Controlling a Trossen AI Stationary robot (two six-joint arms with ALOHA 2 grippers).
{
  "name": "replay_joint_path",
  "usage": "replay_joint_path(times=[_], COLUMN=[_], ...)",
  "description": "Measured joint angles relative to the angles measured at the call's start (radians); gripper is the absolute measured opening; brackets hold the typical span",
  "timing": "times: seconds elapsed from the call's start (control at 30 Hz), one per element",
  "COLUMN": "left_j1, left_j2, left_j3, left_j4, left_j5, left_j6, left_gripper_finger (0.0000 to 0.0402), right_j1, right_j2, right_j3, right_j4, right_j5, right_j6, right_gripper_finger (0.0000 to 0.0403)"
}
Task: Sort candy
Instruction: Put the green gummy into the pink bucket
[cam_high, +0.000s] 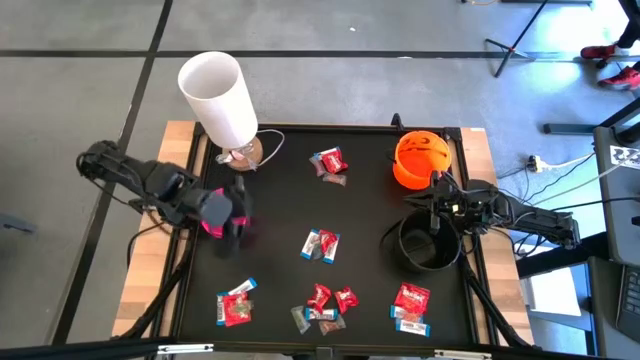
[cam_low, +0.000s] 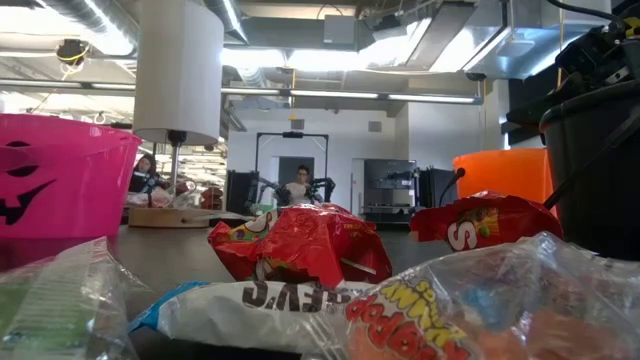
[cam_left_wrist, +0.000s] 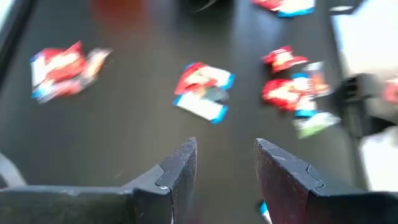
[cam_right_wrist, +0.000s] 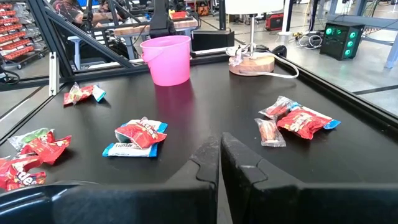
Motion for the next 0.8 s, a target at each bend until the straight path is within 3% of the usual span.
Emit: replay_joint_path(times=[0.27, 0.5, 0.8], left_j1=[-0.196, -0.261, -0.307], left_j2=[0.171, 0.326, 0.442], left_j3=[0.000, 0.000, 0.000], left_j4=[0.128, 0.131, 0.118], left_j5=[0.014, 0.045, 0.238], left_j6=[-0.005, -0.071, -0.225], left_gripper_finger=[0.0149, 0.0149, 0.0149], right_j1=[0.000, 0.000, 0.000], right_j2=[0.000, 0.000, 0.000], right_j3=[0.000, 0.000, 0.000], right_j4=[0.000, 0.000, 0.000], right_j5=[0.000, 0.000, 0.000], right_j6=[0.000, 0.000, 0.000], right_gripper_finger=[0.0017, 0.0017, 0.0017])
